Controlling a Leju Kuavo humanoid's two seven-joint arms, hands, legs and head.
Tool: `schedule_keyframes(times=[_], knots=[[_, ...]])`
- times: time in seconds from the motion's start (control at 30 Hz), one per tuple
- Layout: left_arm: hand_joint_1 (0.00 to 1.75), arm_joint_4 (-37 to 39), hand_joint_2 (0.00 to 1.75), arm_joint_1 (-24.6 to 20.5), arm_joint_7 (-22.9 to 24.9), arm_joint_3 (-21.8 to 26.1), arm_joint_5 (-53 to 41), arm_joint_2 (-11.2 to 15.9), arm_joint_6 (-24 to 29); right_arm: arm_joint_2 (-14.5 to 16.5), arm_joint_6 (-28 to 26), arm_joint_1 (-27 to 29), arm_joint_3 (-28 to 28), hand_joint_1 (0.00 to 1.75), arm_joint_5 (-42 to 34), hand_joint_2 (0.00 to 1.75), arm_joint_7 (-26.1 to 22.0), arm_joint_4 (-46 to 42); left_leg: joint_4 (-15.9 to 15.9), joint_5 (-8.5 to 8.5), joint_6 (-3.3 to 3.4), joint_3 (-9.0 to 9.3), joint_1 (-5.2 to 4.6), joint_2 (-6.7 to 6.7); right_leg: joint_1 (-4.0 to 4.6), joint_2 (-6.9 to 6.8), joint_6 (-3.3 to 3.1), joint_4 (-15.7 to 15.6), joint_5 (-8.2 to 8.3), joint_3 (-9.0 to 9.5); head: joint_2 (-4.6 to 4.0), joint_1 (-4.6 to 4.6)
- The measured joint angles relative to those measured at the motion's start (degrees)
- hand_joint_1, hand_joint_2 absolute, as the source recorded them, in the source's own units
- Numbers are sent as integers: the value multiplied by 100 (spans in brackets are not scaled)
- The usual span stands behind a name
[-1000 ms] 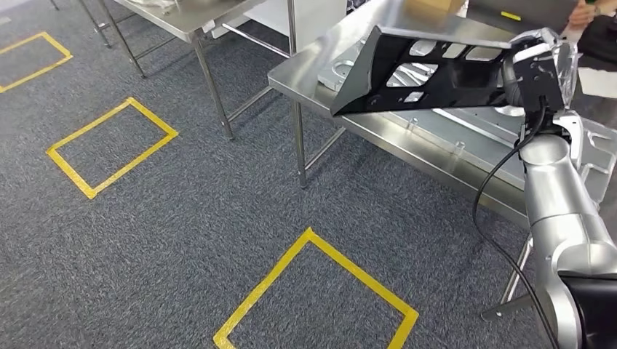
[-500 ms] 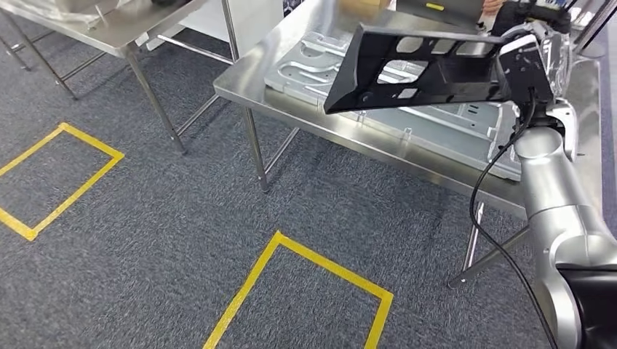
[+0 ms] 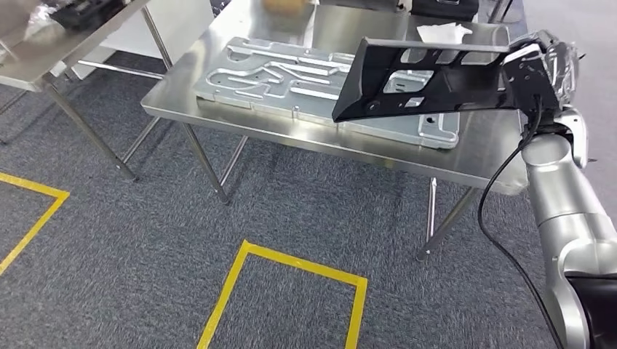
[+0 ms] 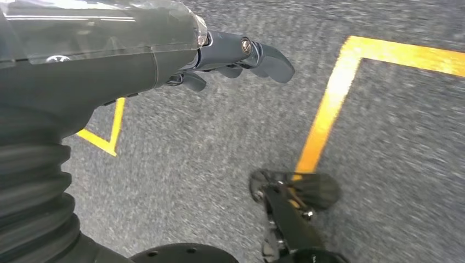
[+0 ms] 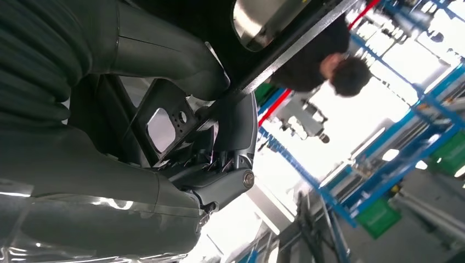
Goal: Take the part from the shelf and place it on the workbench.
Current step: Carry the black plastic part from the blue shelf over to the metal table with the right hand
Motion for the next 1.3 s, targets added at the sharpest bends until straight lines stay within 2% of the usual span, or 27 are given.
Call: schedule_keyframes(times=[0.07,0.1,0.13,0.17,0.2,0.27,0.3,0.33,0.4,0.43,0.5,0.57,0.63,0.67,0.7,0.77,0.83,0.97,1.0,1.03,1.1,1.13,1.17,1.2,1.23,1.27,1.3], knots=[[0,0,175,3,6,28,31,-1,-9,-9,6,23,0,175,-17,175,1,-13,772,-377,9,-343,7,-289,17,157,-41,2,4,-3,0,-1],[0,0,175,9,10,38,38,-1,-10,-9,8,47,1,175,-23,175,1,-13,1121,-489,23,-516,3,-335,34,246,-53,3,5,-2,0,0],[0,0,175,11,14,49,40,-2,-11,-9,11,74,2,175,-27,175,1,-12,1312,-498,46,-629,-6,-355,53,340,-61,4,6,0,0,0],[0,0,175,9,17,60,41,-3,-11,-10,13,96,4,175,-28,175,2,-13,1271,-386,84,-644,-19,-371,72,431,-64,5,7,5,0,0],[0,0,175,4,19,69,40,-3,-13,-13,15,108,5,175,-29,175,3,-15,1009,-175,137,-560,-35,-417,90,519,-66,5,8,14,0,0],[0,1,175,0,19,83,40,4,-16,-19,15,108,5,175,-32,175,4,-24,251,270,282,-279,-60,-706,108,678,-58,5,12,23,0,0],[0,2,175,2,19,85,40,9,-17,-19,16,106,5,175,-34,175,4,-28,-30,394,336,-165,-65,-852,101,748,-43,5,20,17,0,-1],[0,2,175,2,32,87,42,13,-25,-20,19,107,6,175,-36,175,7,-30,-185,436,372,-100,-75,-944,82,821,-16,2,34,1,0,1],[0,2,175,-19,160,97,62,15,-73,-38,25,120,5,175,-39,175,10,-32,-296,419,384,-45,-84,-876,48,964,65,-34,67,-32,0,1],[0,1,175,-34,272,107,76,13,-109,-53,24,126,4,175,-36,175,7,-36,-366,420,384,-8,-77,-806,42,939,96,-38,74,-45,0,3],[0,0,175,-43,516,126,93,6,-174,-67,4,107,2,175,1,175,-4,-44,-512,411,406,90,-46,-683,56,612,148,182,-21,-177,0,5],[0,0,175,-27,687,131,96,1,-222,-57,-19,108,4,175,90,175,-4,-43,-553,366,426,171,-43,-572,37,234,202,809,-242,-524,0,8],[0,0,175,-14,775,131,104,-5,-267,-50,-28,178,10,175,174,175,9,-31,-545,298,409,253,-38,-466,-3,126,269,1322,-330,-834,0,9],[0,0,175,-11,798,130,104,-10,-281,-50,-30,219,11,175,205,175,19,-24,-540,258,390,307,-33,-423,-26,107,298,1310,-233,-851,0,9],[0,0,175,-11,819,130,100,-17,-290,-50,-33,248,13,175,232,175,29,-19,-534,208,362,371,-26,-385,-46,91,323,1076,-41,-747,0,9],[0,1,175,-21,864,128,84,-27,-282,-50,-50,269,10,175,283,175,47,-14,-524,92,289,491,-24,-321,-53,40,349,362,271,-379,0,9],[0,2,175,-50,927,126,60,-27,-254,-52,-75,285,1,175,344,175,66,-24,-533,-11,213,554,-38,-279,-16,17,275,-12,253,-165,1,5],[0,2,175,-113,1026,112,41,-33,-195,-58,-81,404,-42,175,496,175,132,-99,-557,-143,87,695,-32,-259,21,75,50,-57,-1,-7,2,3],[0,2,175,-126,1042,109,41,-36,-180,-59,-78,421,-54,175,528,175,139,-127,-356,-194,78,614,-25,-281,17,84,4,-85,-61,83,1,2],[0,2,175,-134,1054,106,43,-39,-166,-54,-77,442,-62,175,555,175,145,-150,-5,-257,82,416,-20,-312,22,87,-32,-119,-126,188,1,1],[0,2,175,-128,1065,100,47,-45,-143,-27,-74,507,-70,175,616,175,162,-163,889,-350,112,-230,-34,-349,58,103,-75,-179,-276,421,1,1],[0,2,175,-115,1068,96,50,-50,-135,-9,-71,567,-74,175,650,175,174,-169,1190,-271,130,-555,-46,-356,81,117,-83,-204,-368,561,1,1],[0,2,175,-99,1071,92,55,-55,-127,9,-66,630,-80,175,692,175,186,-181,1283,-71,153,-798,-61,-362,104,133,-88,-225,-470,711,1,1],[0,2,175,-86,1073,87,64,-61,-120,24,-56,686,-90,175,738,175,201,-201,1139,263,183,-943,-75,-367,127,148,-92,-243,-582,876,0,2],[0,2,175,-77,1074,83,76,-65,-110,36,-43,727,-105,175,781,175,214,-227,768,718,226,-1002,-93,-378,148,162,-94,-264,-707,1053,0,2],[0,7,175,-70,1074,80,91,-66,-97,50,-28,758,-125,175,821,175,226,-248,450,1084,272,-1006,-110,-404,154,172,-93,-305,-816,1201,0,3],[0,15,175,-68,1067,78,104,-70,-85,61,-11,773,-150,175,856,175,237,-266,200,1347,317,-979,-141,-423,157,188,-79,-351,-905,1326,0,4]])
